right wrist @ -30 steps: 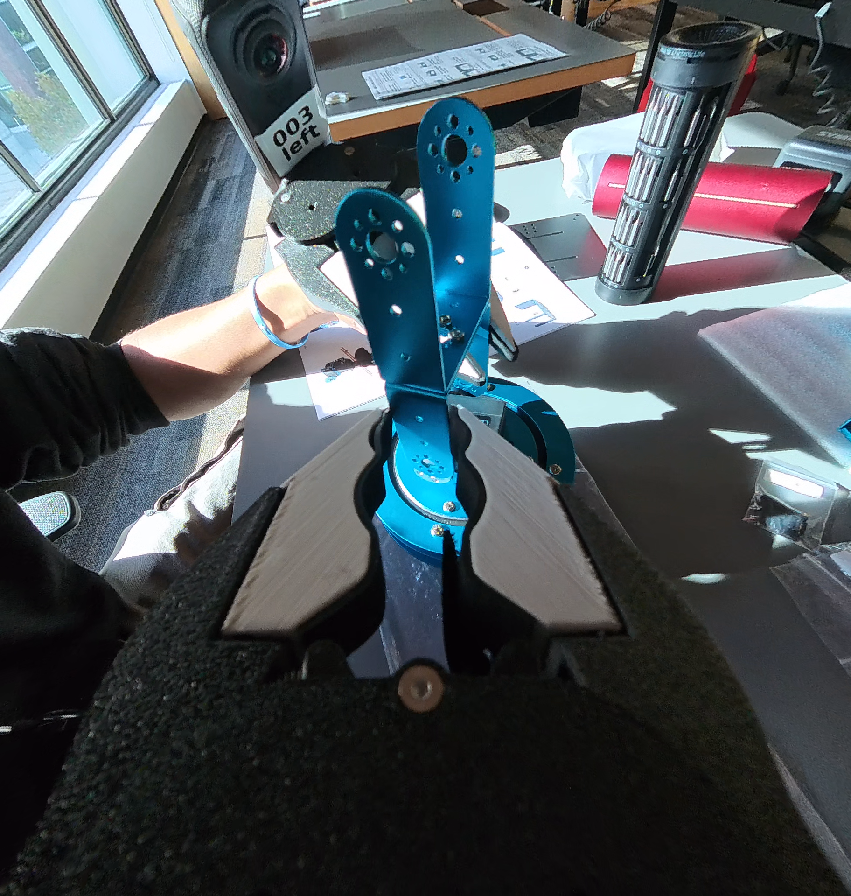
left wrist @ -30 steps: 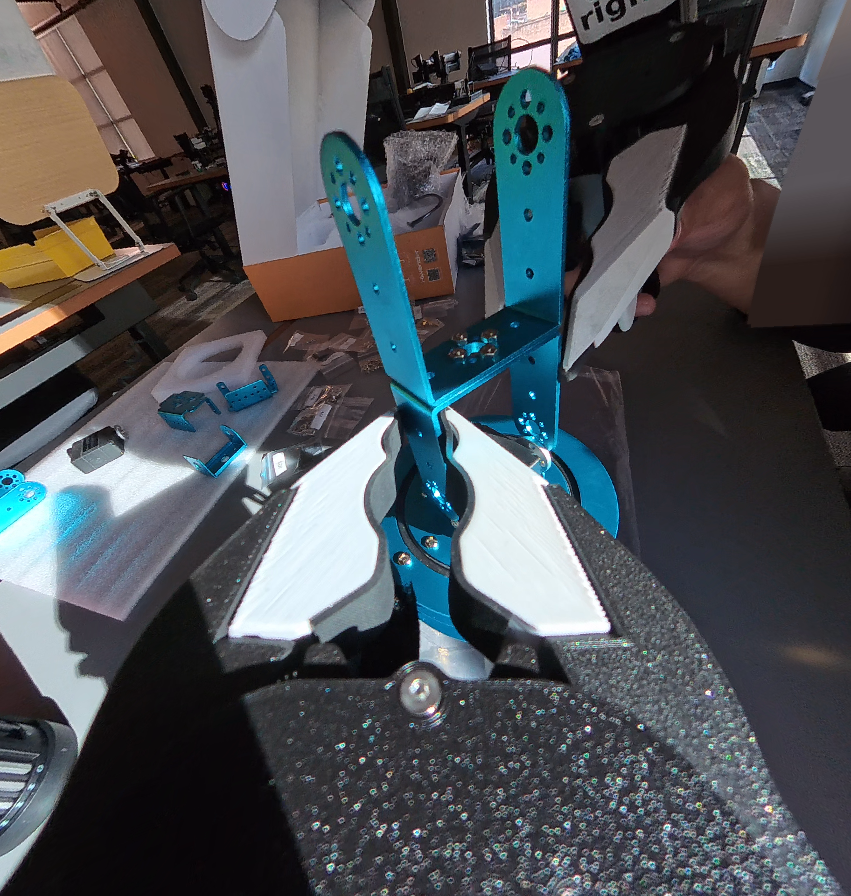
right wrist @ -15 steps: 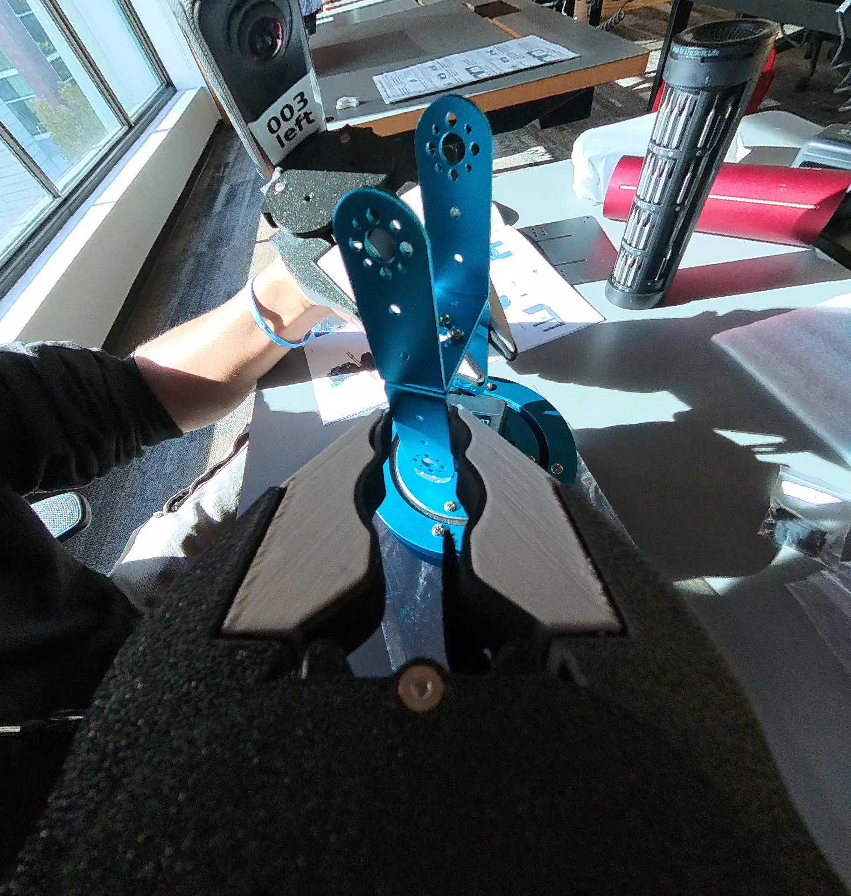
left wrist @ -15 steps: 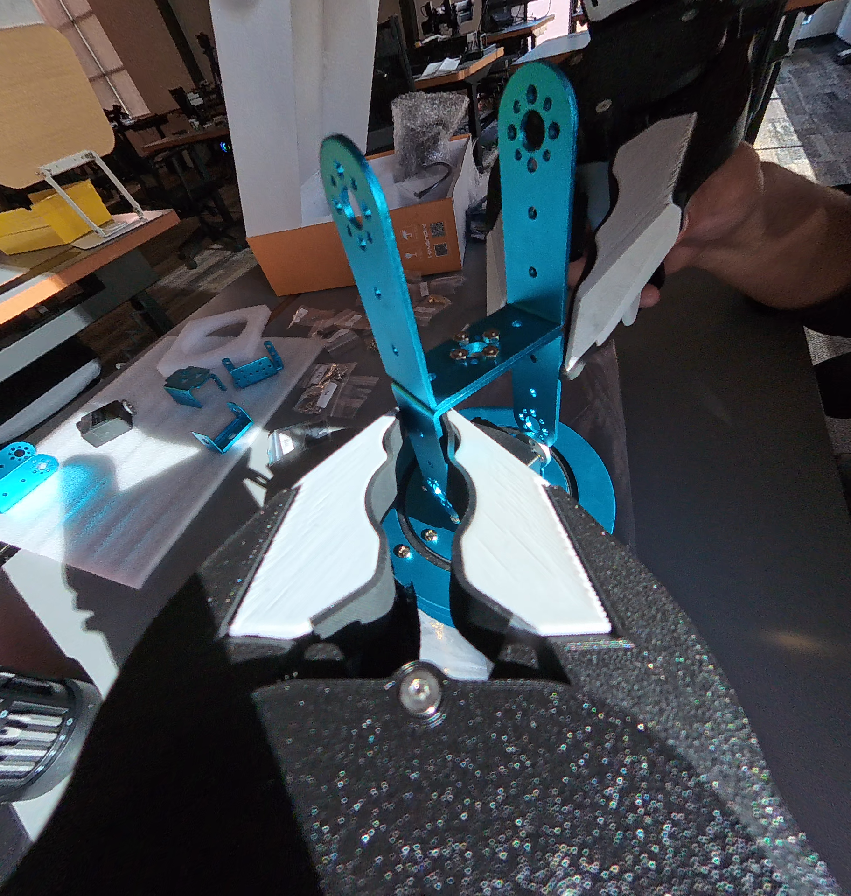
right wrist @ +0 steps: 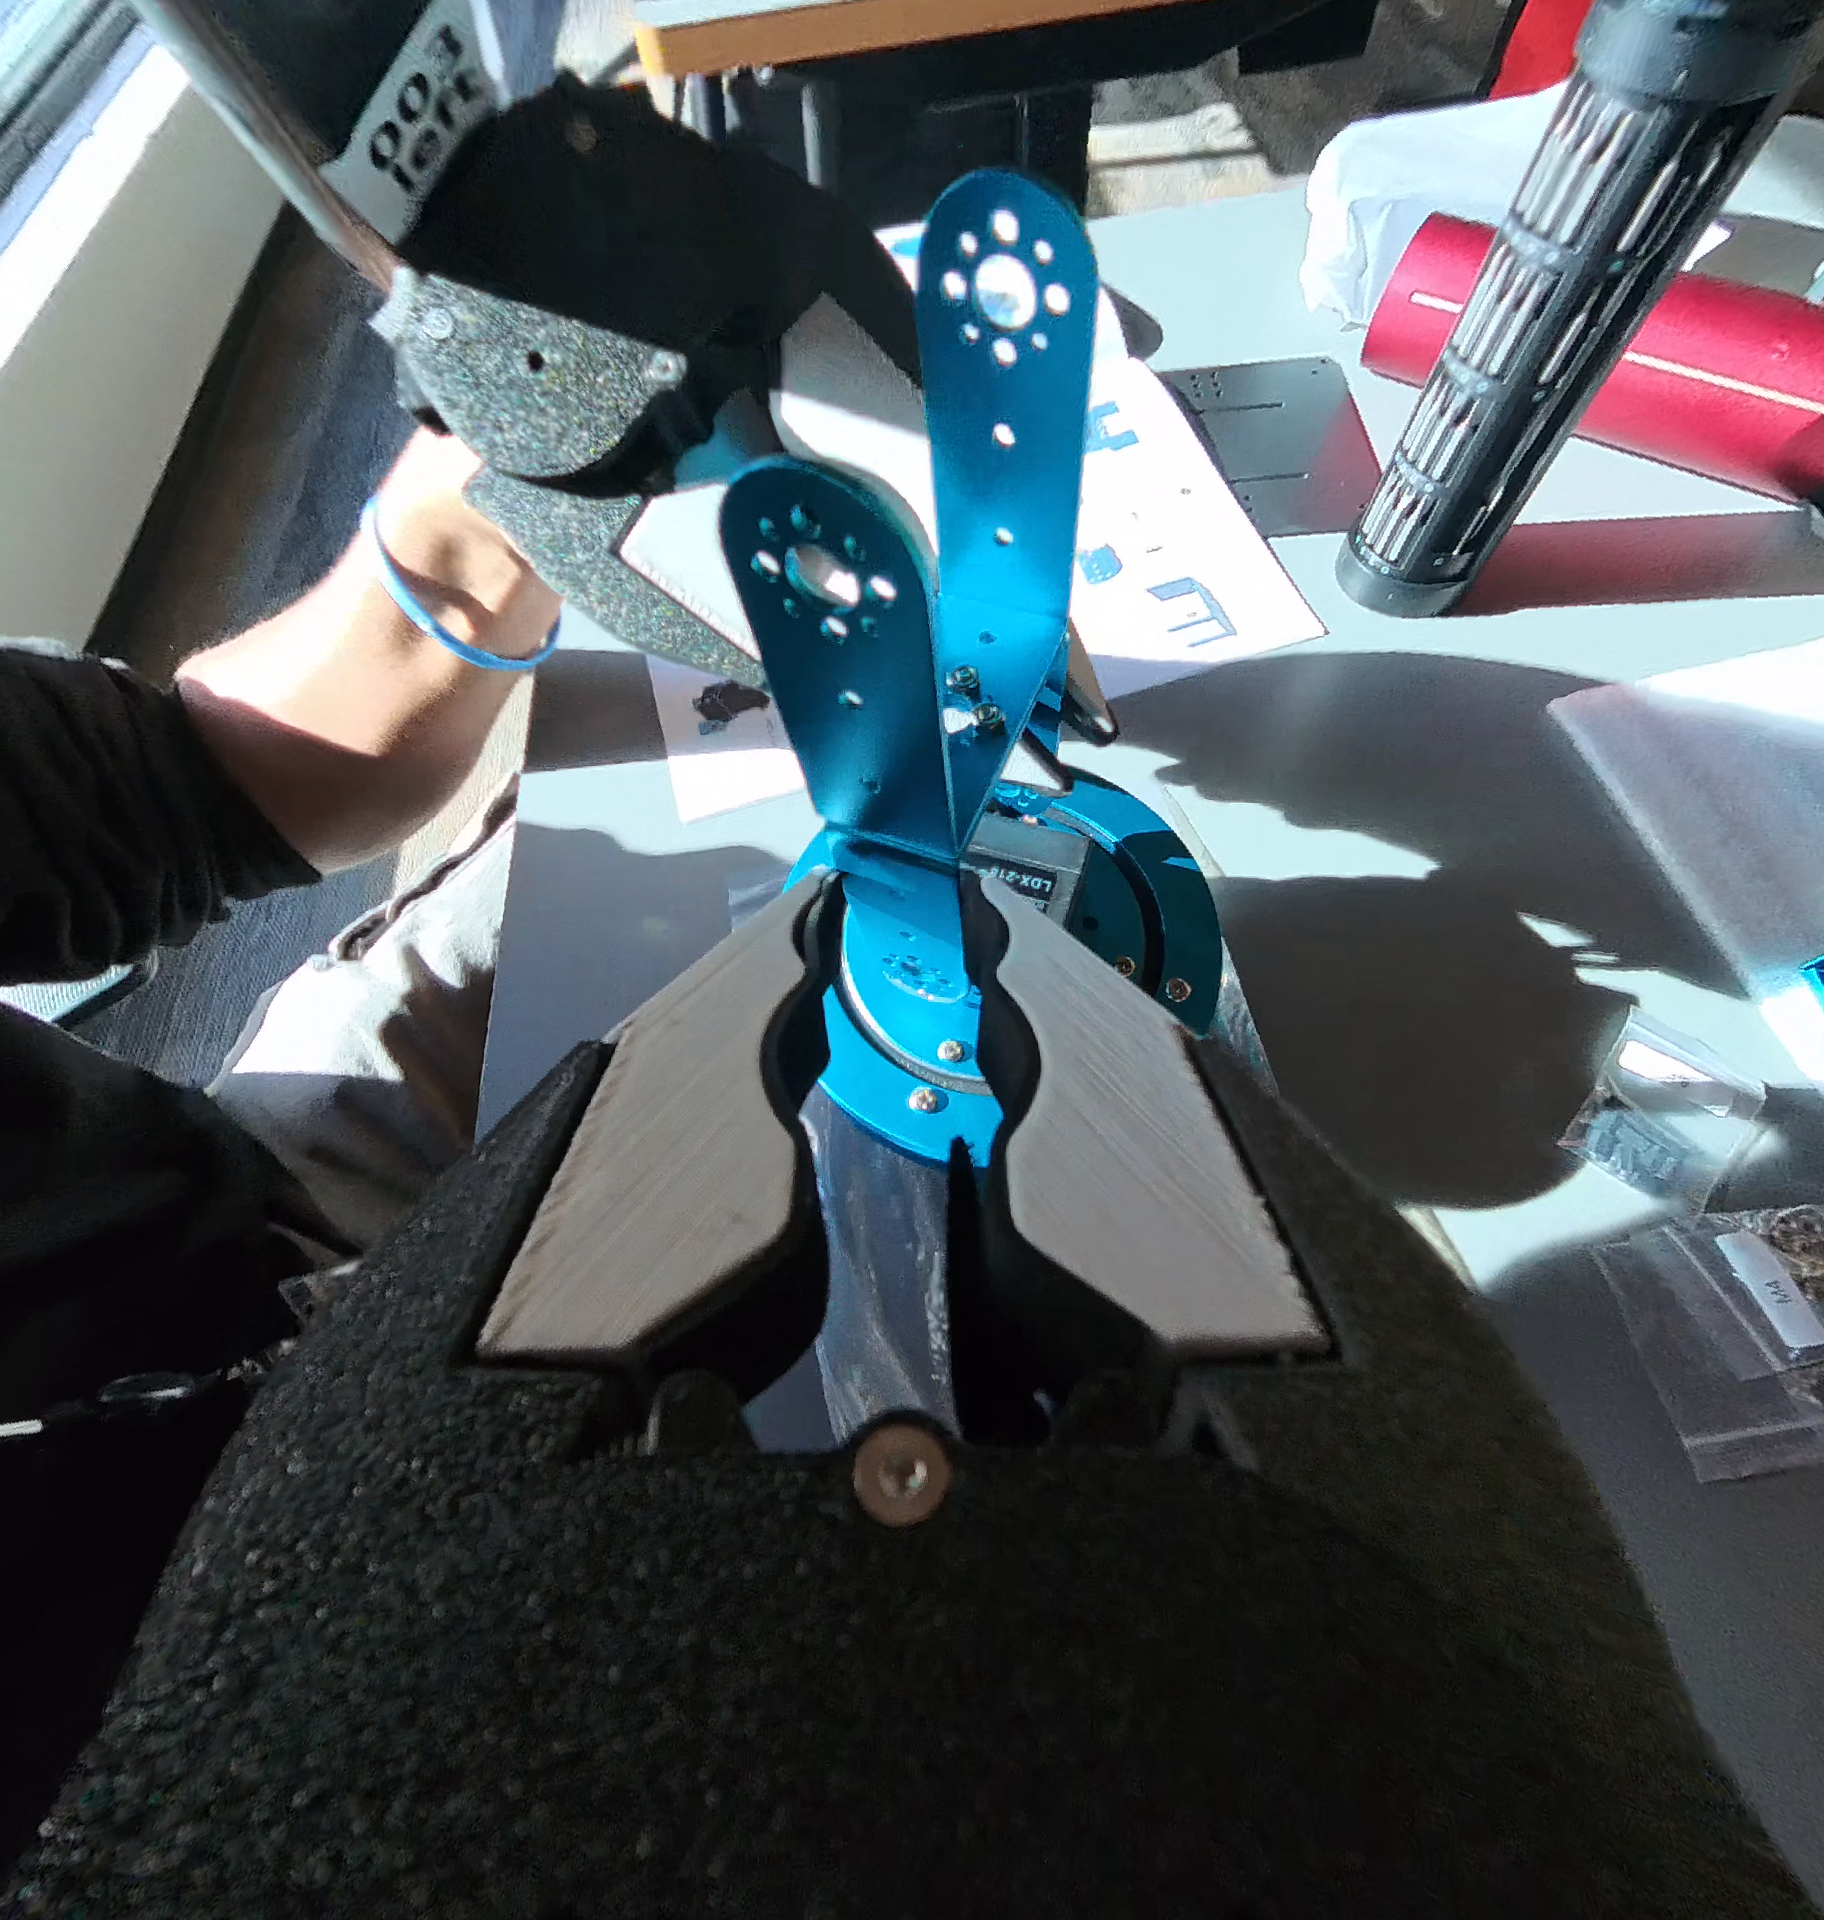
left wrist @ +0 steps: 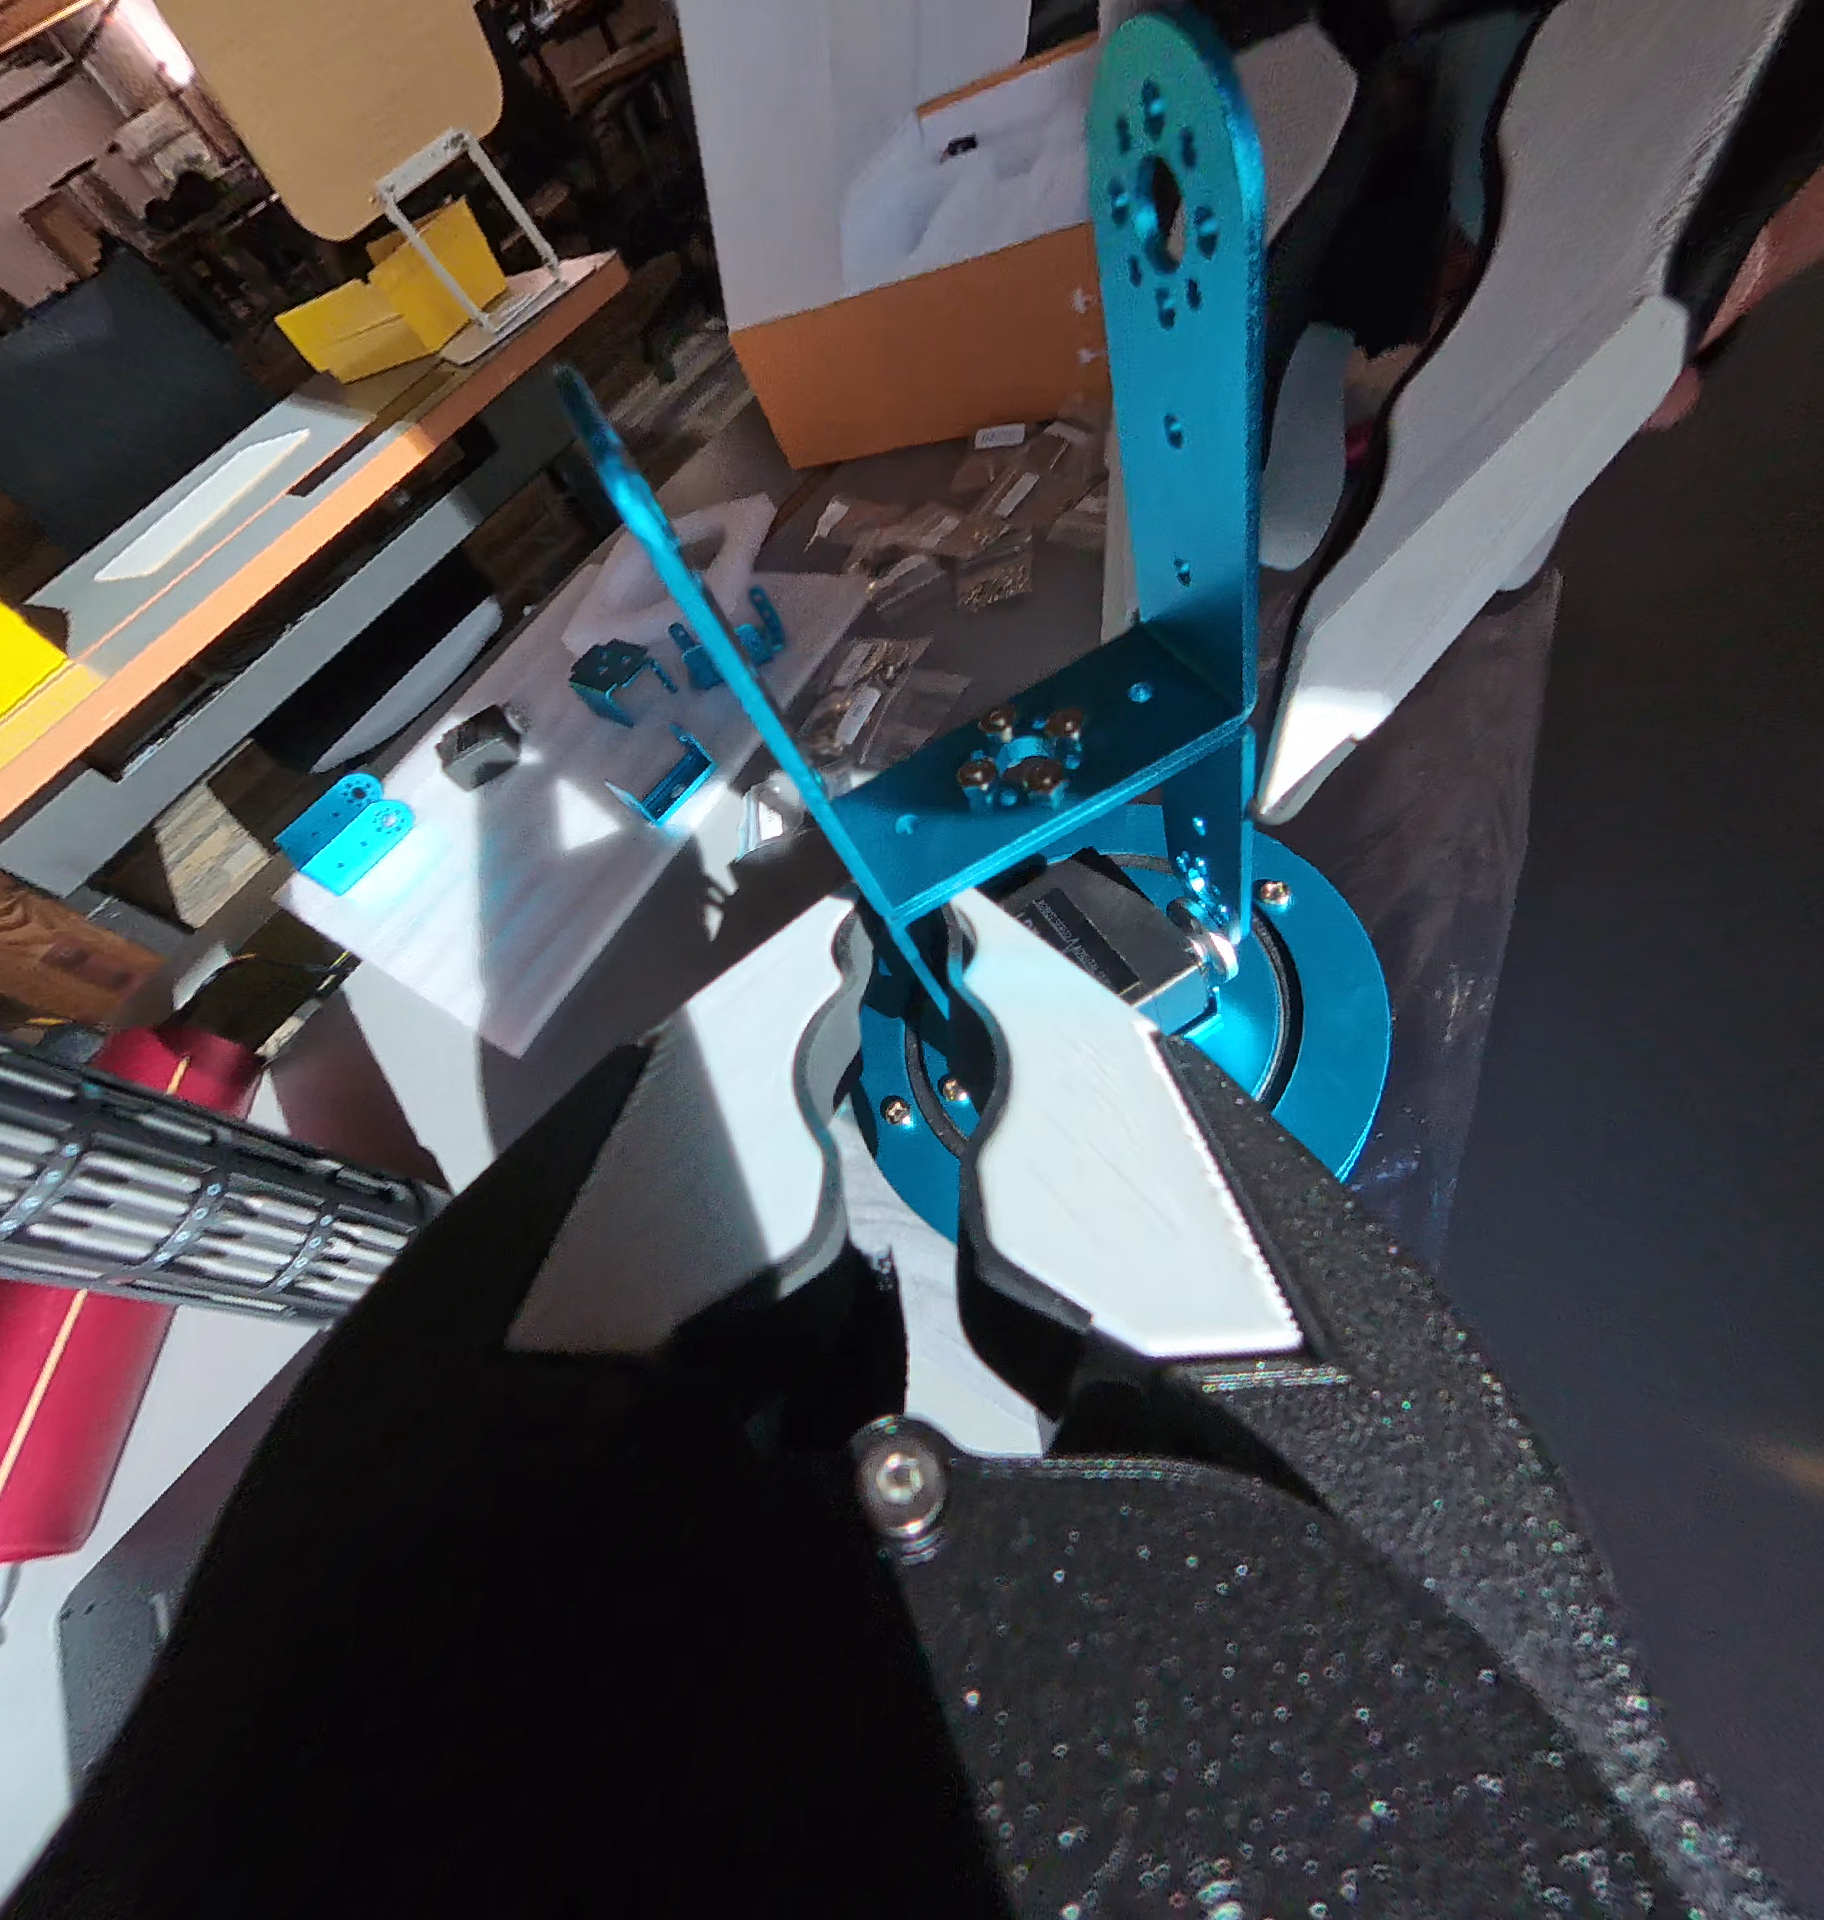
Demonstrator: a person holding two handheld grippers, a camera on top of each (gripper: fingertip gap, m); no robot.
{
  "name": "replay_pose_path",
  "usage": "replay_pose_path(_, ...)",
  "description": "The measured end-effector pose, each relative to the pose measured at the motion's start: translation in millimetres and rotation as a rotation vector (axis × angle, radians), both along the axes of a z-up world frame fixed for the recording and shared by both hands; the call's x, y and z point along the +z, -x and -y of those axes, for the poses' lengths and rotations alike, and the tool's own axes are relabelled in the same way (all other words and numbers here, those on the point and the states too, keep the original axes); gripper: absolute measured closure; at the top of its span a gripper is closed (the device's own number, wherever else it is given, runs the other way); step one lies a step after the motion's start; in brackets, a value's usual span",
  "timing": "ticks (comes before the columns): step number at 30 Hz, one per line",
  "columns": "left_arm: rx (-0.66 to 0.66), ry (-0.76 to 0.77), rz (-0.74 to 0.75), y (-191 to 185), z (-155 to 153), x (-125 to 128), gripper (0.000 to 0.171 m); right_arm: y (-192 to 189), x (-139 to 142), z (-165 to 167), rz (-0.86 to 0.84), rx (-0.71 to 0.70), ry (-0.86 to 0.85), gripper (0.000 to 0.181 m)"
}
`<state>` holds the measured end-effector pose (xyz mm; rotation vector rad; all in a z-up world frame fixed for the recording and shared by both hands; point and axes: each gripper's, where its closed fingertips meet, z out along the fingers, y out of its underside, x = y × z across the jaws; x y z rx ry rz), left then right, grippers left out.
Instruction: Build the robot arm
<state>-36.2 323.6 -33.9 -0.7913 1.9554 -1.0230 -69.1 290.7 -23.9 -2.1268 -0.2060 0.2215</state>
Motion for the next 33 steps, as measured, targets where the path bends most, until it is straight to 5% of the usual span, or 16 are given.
replay_pose_path(13,0.07,0.185,-0.153,-3,1,-6,0.171,3,-5,0,-0.006,0.081,0.058,0.17)
replay_pose_path(22,0.239,0.146,-0.049,-4,0,-7,0.171,1,-12,5,-0.036,0.488,-0.019,0.176)
replay_pose_path(28,0.307,0.255,0.105,1,-7,-1,0.17,4,-11,1,-0.011,0.553,-0.013,0.176)
replay_pose_path(33,0.373,0.272,0.013,-2,-15,-7,0.171,-3,-14,-3,-0.138,0.591,0.015,0.175)
